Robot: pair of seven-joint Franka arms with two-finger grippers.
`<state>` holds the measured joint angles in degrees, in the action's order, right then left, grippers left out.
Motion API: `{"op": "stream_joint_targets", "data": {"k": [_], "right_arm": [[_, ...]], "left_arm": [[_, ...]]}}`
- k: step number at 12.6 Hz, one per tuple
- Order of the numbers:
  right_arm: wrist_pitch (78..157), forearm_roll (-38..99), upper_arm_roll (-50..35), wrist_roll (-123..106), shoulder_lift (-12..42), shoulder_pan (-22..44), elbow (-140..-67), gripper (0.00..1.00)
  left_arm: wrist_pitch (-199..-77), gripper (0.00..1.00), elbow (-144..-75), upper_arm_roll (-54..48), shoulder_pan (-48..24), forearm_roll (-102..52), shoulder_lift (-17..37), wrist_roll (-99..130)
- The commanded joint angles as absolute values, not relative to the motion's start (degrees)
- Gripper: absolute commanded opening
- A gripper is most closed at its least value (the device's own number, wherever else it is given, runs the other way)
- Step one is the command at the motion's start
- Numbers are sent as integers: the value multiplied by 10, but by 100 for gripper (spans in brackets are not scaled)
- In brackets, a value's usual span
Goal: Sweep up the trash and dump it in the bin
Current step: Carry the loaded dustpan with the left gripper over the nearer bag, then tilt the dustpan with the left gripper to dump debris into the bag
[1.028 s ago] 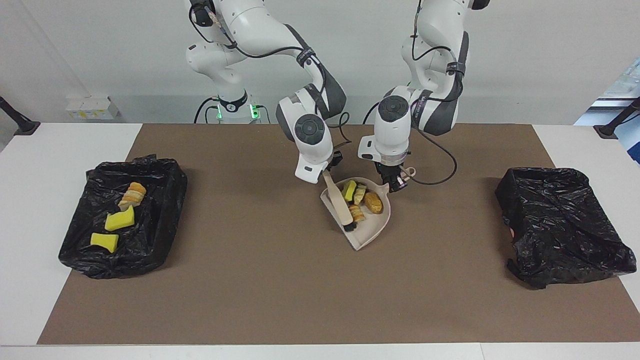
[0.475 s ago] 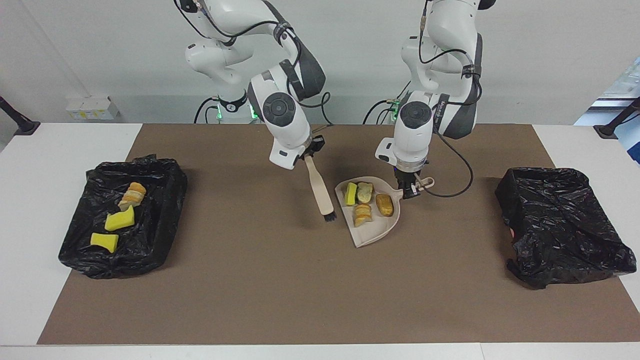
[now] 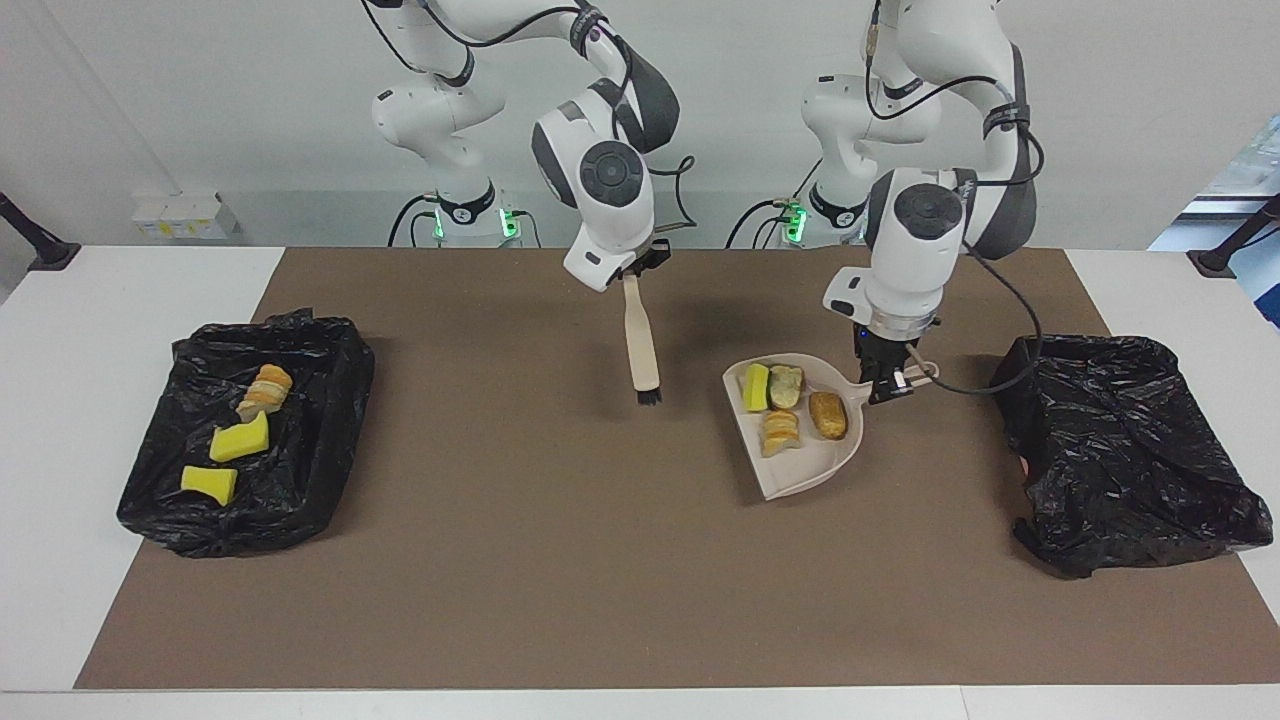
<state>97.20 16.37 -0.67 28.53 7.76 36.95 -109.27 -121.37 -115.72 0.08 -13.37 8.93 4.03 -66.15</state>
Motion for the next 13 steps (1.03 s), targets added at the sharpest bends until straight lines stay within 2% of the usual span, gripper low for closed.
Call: {"op": "stream_joint_targets", "data": {"k": [1,4,8,9,10,13], "right_arm": [[1031,151,-8,358,58,416,-1154,0],[1103,151,-9,409,62,476,-1194,0],[1173,151,-9,414,67,493,-1237,0],[1166,151,-9,418,70,492,-1229,61],[1156,149,-9,418,72,493,-1218,100],[1107,124,-7,416,69,486,-1174,100]], "left_arm": [[-1187,0,-1155,-2,-59,92,4,-758],[-1174,0,-1119,-2,36,89,8,-853],[-1163,0,-1054,-2,170,62,37,-944],[-1156,0,-1029,-2,204,62,46,-959],[-1149,0,-994,-2,221,68,67,-963],[-1144,0,-914,2,241,141,113,-1000]]}}
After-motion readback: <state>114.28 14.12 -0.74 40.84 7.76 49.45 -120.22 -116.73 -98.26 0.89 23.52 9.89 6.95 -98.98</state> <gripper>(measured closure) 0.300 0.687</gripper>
